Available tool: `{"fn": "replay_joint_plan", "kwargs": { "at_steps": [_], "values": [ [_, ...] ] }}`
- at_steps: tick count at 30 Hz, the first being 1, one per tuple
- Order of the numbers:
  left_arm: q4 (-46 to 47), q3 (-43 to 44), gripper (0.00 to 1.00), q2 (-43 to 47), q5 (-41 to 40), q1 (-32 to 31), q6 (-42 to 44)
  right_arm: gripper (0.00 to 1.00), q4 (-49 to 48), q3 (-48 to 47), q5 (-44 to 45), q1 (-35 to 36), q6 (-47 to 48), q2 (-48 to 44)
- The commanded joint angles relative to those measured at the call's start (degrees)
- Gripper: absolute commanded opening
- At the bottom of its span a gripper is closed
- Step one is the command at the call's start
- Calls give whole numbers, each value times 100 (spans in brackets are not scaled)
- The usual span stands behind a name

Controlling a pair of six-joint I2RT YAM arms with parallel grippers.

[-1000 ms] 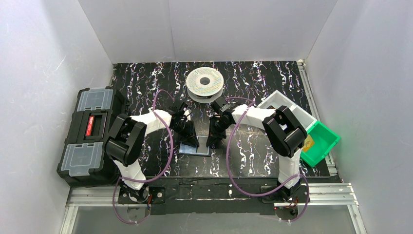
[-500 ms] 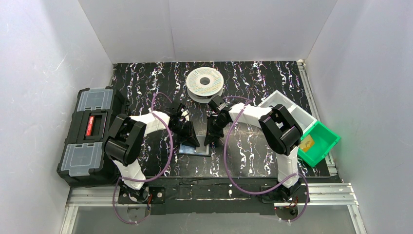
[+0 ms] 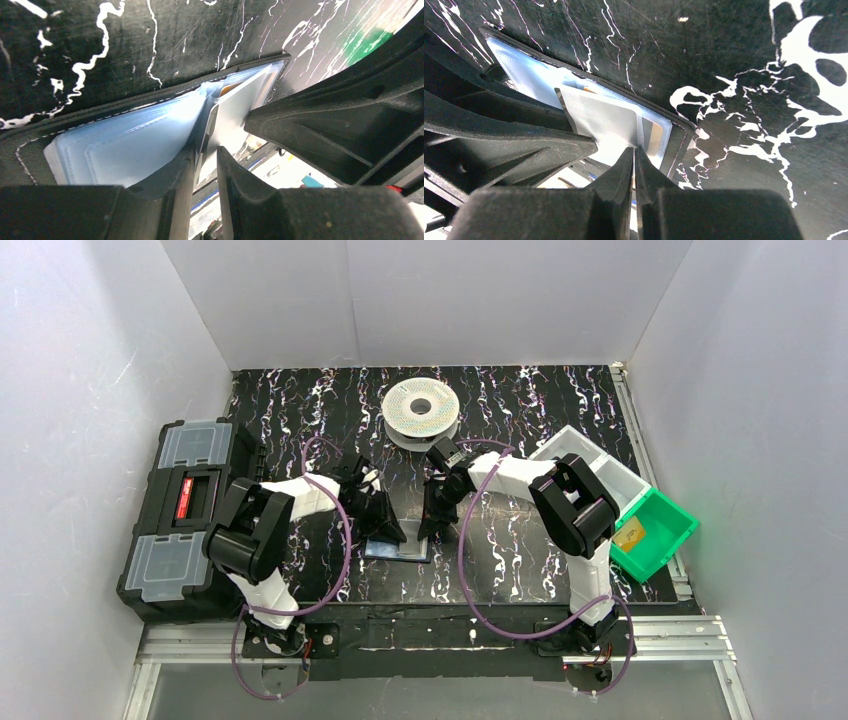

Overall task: Take the credit cards out of the card holder
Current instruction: Remove the credit card from the card holder.

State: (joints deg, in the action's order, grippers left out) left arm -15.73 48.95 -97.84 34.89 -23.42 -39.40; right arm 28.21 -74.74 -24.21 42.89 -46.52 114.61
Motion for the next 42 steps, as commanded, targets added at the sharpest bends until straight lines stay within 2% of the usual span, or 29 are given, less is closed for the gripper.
{"fn": "replay_joint_plan", "kwargs": {
  "at_steps": [1,13,27,35,42],
  "values": [
    [260,-217,22,264,393,114,-189,11,93,47,347,79,73,288],
    [916,-716,21,436,911,469,-589,9,113,47,337,78,48,317],
    [1199,-869,0,406,1020,527,-775,8,151,82,370,50,17,323],
    [486,-664,3,536,594,611,-343,6,-75,501,273,-205,-95,145],
    [519,-667,11,623,606,654,-368,6,-80,504,246,-211,-102,153]
  ]
}}
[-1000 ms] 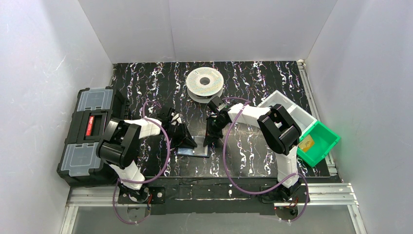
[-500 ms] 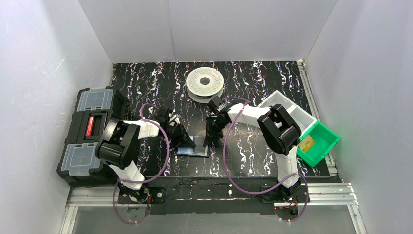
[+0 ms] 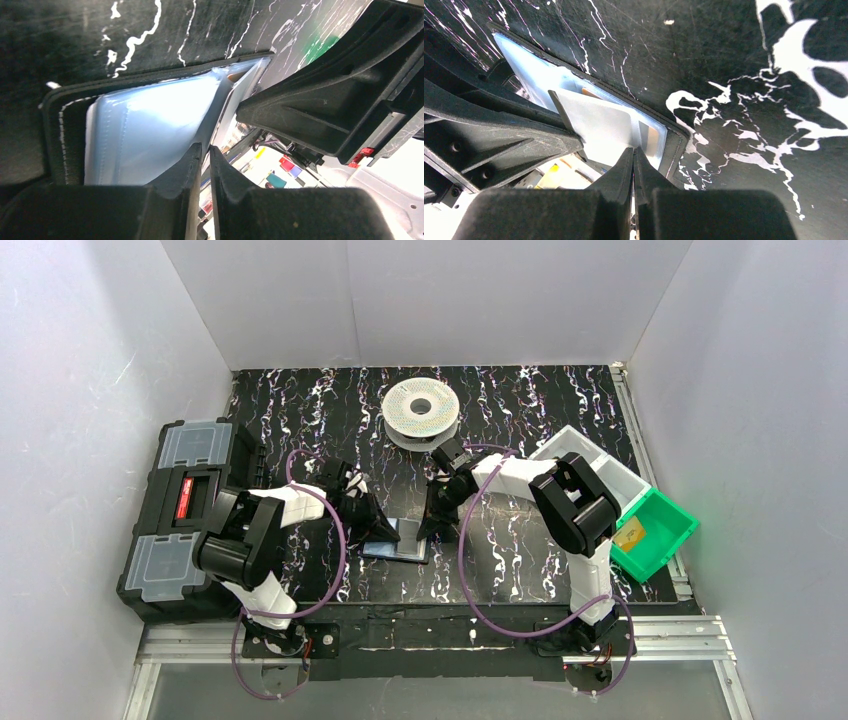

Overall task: Take the credit cards out of the card holder
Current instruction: Remove the credit card from the card holder.

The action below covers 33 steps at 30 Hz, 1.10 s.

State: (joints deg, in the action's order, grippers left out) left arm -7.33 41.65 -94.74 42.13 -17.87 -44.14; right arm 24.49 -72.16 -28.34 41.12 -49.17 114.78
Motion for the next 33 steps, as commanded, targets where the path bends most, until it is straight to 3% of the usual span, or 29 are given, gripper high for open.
{"fn": "replay_joint_plan", "kwargs": {
  "at_steps": [1,7,13,16,26,33],
  "values": [
    [-314,58,13,317,-110,92,93,6,290,240,655,-36,170,145],
    [-125,9,16,324,7,92,-15,6,282,240,640,-34,179,141],
    [-67,7,2,316,41,94,-69,6,276,221,637,-35,191,152],
    [-139,47,0,331,-4,96,-41,6,276,215,626,-39,188,164],
    [-1852,623,0,684,-1308,316,682,5,272,220,619,-52,205,159],
    [-2136,801,0,977,-1360,358,855,5,249,224,607,-52,215,143]
  ]
}}
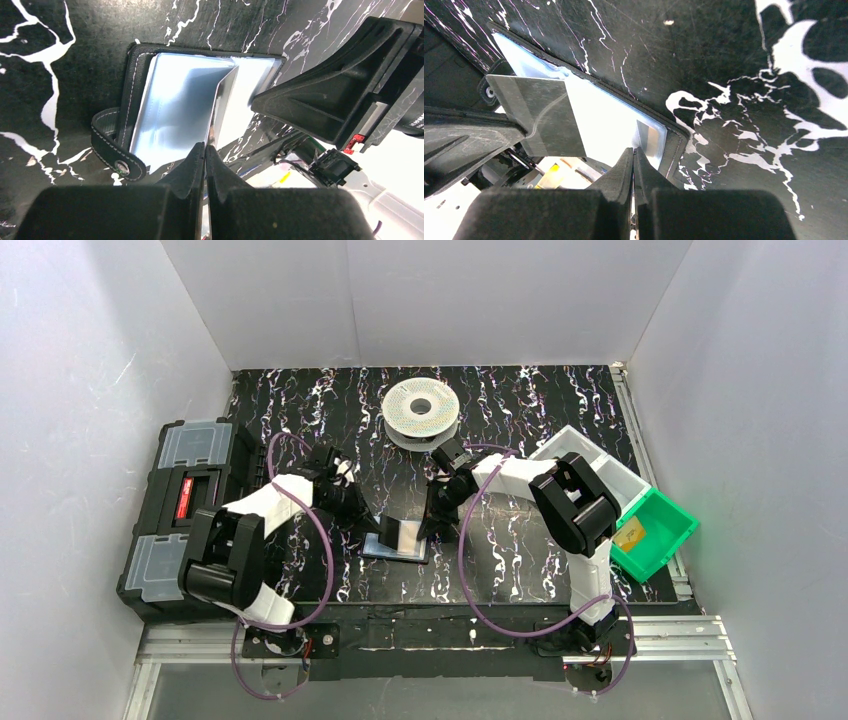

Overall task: Take the credit cards out of the card holder
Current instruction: Remove the credit card from the card holder.

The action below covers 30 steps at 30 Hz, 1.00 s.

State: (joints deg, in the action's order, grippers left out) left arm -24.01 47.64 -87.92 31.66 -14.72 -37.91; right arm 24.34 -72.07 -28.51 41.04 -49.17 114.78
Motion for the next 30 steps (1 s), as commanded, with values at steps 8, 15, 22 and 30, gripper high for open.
{"fn": "replay_joint_plan", "kwargs": {
  "at_steps": [8,15,22,30],
  "values": [
    [-582,452,0,596,-137,45,282,11,171,99,458,-43,277,-122],
    [-620,661,0,801,114,53,98,43,146,-183,337,-75,260,-1000],
    [345,659,0,1130,832,82,-957,77,-1309,533,-578,-410,-412,-1769],
    [2506,227,0,1396,1527,101,-2756,82,-3950,1501,-1493,-822,-2150,-2136]
  ]
}}
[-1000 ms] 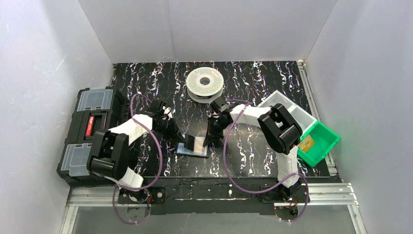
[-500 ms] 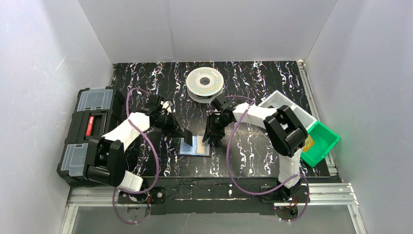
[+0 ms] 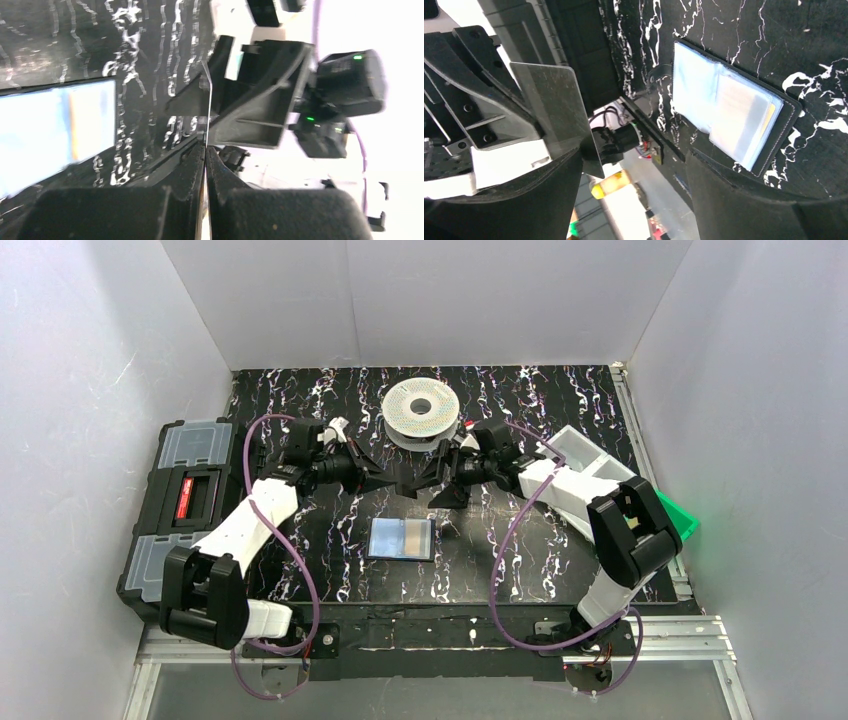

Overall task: Take the credit cards out of the card holder
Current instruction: Remove the credit card from the card holder, then place the credit card in the storage box.

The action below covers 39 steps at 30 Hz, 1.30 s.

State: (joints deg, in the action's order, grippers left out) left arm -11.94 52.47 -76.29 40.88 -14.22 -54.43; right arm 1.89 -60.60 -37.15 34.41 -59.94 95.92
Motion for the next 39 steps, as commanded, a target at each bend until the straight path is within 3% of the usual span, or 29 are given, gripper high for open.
{"fn": "replay_joint_plan", "kwargs": {
  "at_steps": [1,5,11,18,27,30,33,36,39],
  "values": [
    [1469,-287,0,219,665,48,-1214,81,-2032,461,-676,-203,-1281,-287],
    [1588,-308,0,186,754,47,-1299,79,-3021,753,-685,-335,-1871,-389],
    [1781,-420,0,181,829,49,-1412,72,-3504,820,-758,-348,-2275,-349],
    [1920,-450,0,128,985,35,-1425,47,-3566,795,-837,-342,-2333,-269],
    [1660,-288,0,-6,1282,33,-1125,1,-2887,599,-914,-339,-1877,-253],
    [1318,-151,1,-59,1322,33,-887,1,-2499,592,-827,-333,-1590,-359],
    [795,9,24,-78,1258,28,-545,1,-2018,583,-658,-337,-1217,-519],
    [255,191,60,-75,1040,23,-81,1,-1388,554,-452,-339,-864,-723],
    [-487,495,85,-116,691,13,436,1,-789,569,-134,-367,-530,-945]
  ]
}}
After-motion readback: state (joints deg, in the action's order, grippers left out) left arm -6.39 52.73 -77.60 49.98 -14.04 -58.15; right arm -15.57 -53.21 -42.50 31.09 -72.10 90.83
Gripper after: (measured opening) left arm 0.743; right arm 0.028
